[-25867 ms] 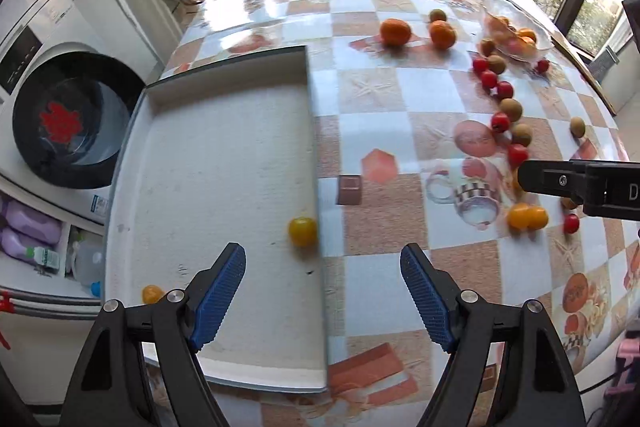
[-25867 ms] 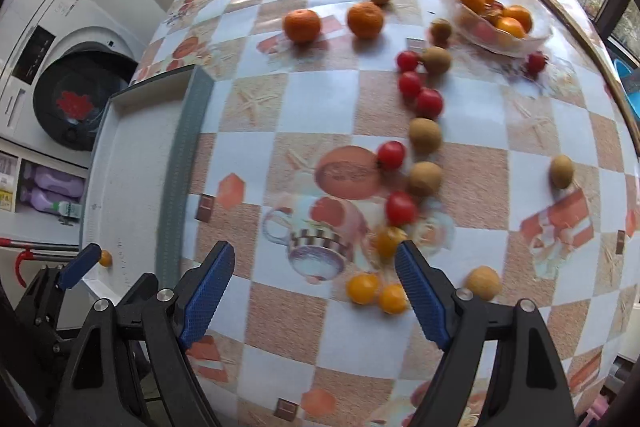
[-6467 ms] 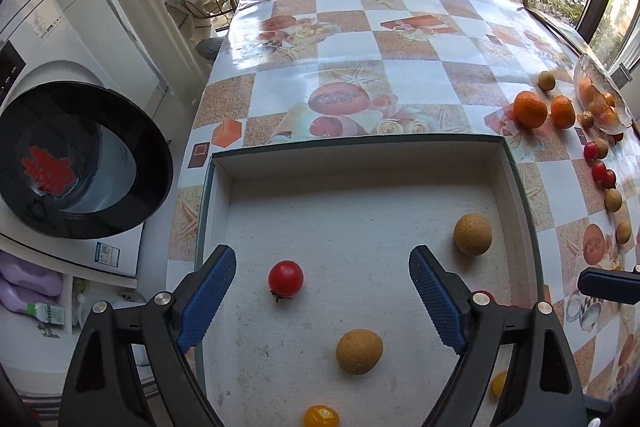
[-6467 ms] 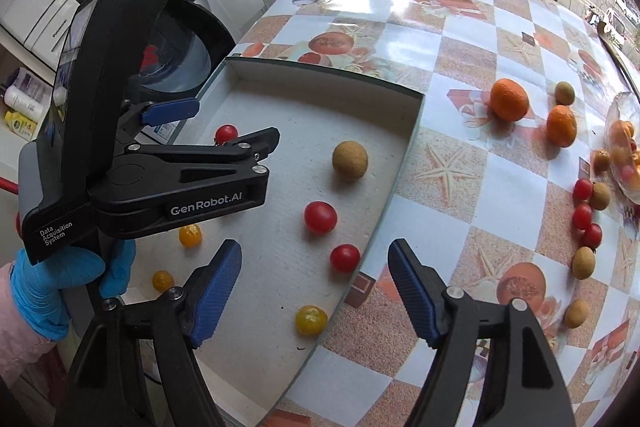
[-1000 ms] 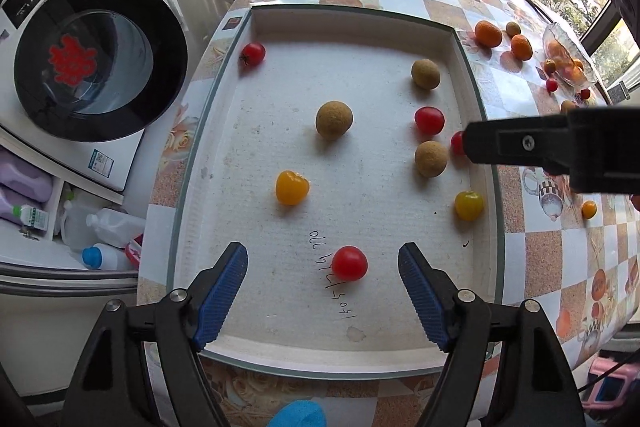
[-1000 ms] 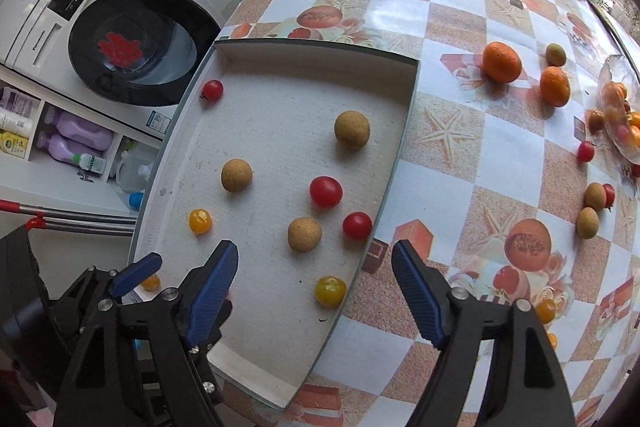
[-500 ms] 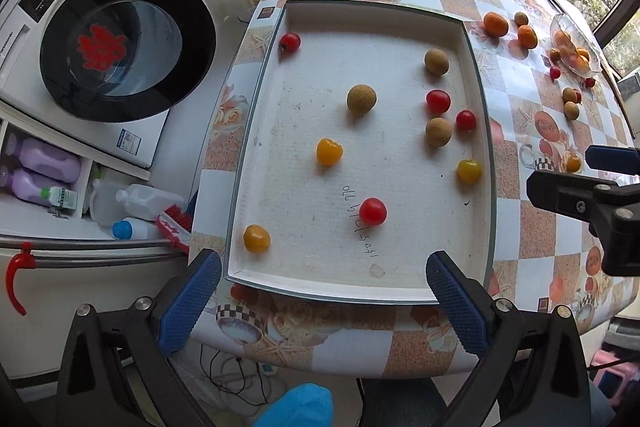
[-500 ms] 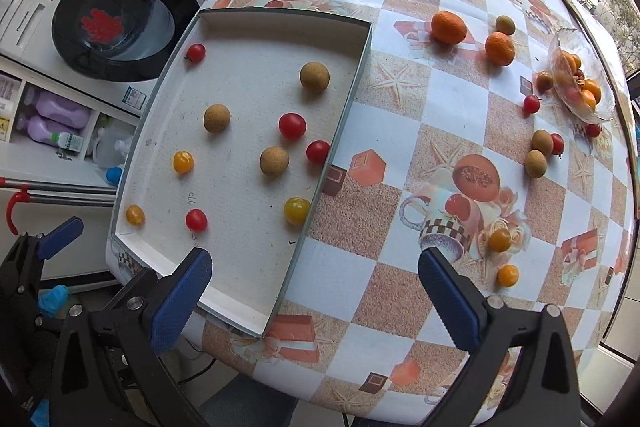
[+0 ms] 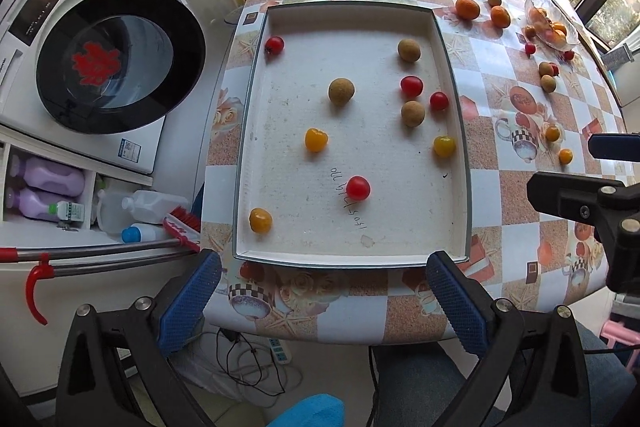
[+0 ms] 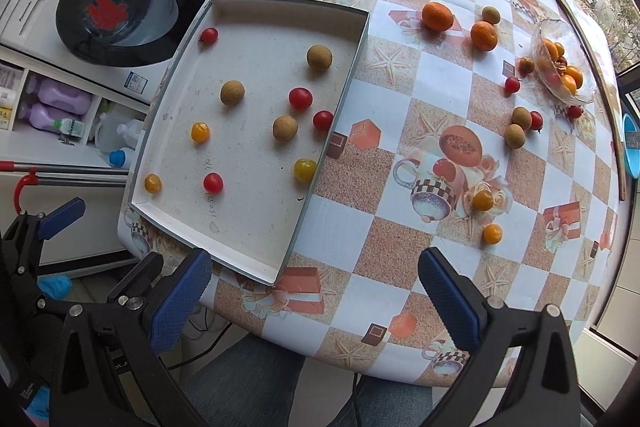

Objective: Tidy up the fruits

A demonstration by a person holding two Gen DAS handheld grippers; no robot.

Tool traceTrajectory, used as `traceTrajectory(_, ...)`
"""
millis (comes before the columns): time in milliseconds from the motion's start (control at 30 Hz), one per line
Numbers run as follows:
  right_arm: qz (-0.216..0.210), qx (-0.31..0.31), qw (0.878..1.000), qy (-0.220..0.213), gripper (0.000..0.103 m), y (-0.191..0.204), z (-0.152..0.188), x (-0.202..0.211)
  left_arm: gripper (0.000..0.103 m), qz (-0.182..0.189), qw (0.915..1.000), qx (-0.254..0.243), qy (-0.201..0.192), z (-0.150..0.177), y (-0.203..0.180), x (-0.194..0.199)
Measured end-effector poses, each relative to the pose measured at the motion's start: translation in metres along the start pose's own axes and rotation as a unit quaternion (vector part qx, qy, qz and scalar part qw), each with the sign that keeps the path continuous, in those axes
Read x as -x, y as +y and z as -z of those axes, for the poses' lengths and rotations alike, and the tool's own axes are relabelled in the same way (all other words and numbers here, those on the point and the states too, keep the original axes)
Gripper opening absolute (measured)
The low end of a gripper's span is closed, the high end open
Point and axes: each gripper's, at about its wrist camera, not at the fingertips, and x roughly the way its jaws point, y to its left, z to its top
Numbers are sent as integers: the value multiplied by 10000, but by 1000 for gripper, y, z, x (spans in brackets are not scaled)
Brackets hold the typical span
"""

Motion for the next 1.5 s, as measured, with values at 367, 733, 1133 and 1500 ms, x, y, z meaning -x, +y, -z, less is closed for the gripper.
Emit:
traceTrajectory(367, 47, 67, 10000, -10, 103, 10, 1, 14, 103, -39, 9999, -101, -92, 1, -8, 17)
traceTrajectory(733, 141, 124, 9997, -126, 103, 16, -3, 23, 103, -79, 9998, -49, -189, -1, -3, 22)
traceTrajectory(1133, 170, 141, 9997, -112, 103, 22, -6, 21, 103, -59, 9998, -76, -168, 0, -2, 20)
traceTrajectory(1500, 181, 134, 9997, -123, 103, 23, -6, 21, 103, -32, 9998, -113, -160, -1, -4, 18)
